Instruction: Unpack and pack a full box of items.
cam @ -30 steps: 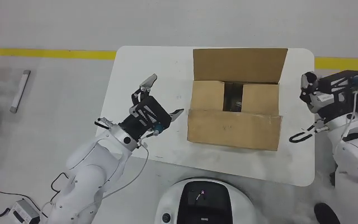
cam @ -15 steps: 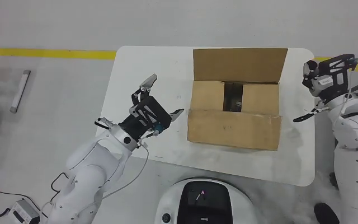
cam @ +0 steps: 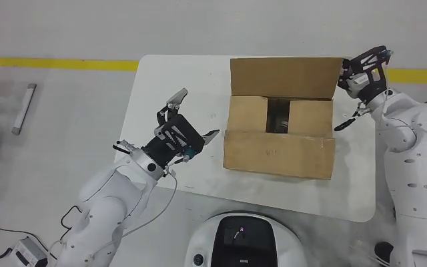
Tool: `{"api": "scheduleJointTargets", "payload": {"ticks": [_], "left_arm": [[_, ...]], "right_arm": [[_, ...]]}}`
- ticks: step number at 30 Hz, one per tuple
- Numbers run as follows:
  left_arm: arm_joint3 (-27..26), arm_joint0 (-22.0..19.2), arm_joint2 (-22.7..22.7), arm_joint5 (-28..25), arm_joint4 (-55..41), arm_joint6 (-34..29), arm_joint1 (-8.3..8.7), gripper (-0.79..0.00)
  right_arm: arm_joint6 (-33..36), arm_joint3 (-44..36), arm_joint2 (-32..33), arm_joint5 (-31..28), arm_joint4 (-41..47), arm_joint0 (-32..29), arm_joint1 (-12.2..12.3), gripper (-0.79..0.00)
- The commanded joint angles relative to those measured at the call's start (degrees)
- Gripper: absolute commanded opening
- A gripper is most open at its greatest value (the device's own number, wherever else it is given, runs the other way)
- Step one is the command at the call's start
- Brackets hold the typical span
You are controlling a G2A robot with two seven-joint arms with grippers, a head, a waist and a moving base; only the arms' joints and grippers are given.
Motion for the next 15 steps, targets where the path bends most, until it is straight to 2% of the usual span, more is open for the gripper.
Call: {"api": "scheduleJointTargets", "payload": {"ticks": [1,9,15], "left_arm": [[0.0,0.0,0.0,0.0,0.0,0.0,0.0,0.0],[0.0,0.0,0.0,0.0,0.0,0.0,0.0,0.0],[0.0,0.0,0.0,0.0,0.0,0.0,0.0,0.0]], "right_arm": [[-0.2,-0.3,-0.4,-1.1,0.0,0.1,0.1,-0.785],[-0.3,-5.4,2.3,-6.6,1.3,-3.6,1.1,-0.785],[0.3,-11.6,5.7,-11.7,2.0,-8.6,2.2,-0.785]]}}
